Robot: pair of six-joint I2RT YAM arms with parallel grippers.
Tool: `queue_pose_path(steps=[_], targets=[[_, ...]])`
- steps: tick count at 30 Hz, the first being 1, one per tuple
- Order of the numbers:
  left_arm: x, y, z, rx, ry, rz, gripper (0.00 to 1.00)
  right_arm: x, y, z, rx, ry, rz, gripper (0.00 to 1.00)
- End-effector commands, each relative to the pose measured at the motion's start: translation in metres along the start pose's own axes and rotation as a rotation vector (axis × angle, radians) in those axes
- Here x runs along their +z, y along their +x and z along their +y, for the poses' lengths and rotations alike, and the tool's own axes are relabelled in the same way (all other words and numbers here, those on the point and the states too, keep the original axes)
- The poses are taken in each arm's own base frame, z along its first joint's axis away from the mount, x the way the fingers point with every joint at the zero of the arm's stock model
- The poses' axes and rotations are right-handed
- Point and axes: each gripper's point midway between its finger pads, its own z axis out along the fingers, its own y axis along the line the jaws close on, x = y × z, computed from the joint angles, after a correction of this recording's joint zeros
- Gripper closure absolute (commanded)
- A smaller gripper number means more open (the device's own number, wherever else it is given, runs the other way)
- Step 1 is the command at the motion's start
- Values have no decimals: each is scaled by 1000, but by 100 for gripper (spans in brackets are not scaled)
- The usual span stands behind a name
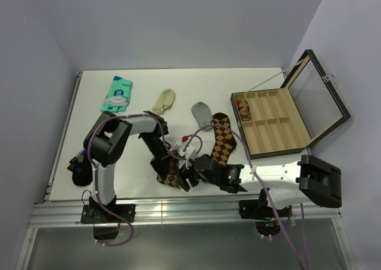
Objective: Roll the socks
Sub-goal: Roll the sock at the center of the board.
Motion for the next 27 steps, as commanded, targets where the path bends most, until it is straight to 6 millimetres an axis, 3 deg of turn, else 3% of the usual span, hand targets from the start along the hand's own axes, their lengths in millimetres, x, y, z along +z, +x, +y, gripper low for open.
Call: queue_pose_path(steps=[1,6,21,25,27], targets=[[0,15,15,33,-26,82,100,10,-35,21,-63,-72,-82,26],[1,16,18,27,-27,85,100,21,-31,31,-93,-112,-52,25],[2,14,19,19,-25,84,100,54,-11,34,-144,-95,45,26],[0,12,19,18,-33,76,100,60,1,28,-140,-69,68,33],[0,11,20,18,-39,75,100,61,1,25,-132,-51,62,43]])
